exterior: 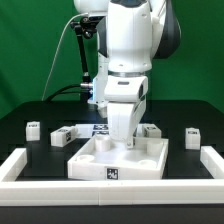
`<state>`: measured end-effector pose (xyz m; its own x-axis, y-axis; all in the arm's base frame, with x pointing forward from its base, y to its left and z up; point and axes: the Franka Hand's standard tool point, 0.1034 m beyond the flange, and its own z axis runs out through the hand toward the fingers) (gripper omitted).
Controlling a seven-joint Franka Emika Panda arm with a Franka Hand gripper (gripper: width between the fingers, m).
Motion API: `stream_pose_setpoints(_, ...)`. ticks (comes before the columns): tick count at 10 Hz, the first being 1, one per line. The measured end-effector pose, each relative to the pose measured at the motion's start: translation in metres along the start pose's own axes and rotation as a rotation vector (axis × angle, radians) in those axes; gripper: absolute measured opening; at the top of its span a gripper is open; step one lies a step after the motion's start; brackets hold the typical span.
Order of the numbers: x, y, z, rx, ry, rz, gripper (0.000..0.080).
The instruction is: Assemble one leg
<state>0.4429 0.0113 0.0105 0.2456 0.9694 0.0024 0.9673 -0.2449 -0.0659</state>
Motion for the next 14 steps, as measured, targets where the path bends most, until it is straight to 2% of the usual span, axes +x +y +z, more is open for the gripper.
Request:
stream_pose_setpoints(2,0.002,0.017,-0.002,-0.015,0.0,-0.162,0.0062)
stream_pose_setpoints(3,0.005,0.02,-0.001,-0.018,0.0,-0.19,0.0062)
stream_pose_setpoints(8,0.008,0.023,0.0,-0.022,-0.002,-0.21,0.0062)
stream_pose_setpoints(14,0.055,0.03,0.0,-0.04,0.019,-0.252,0.0062)
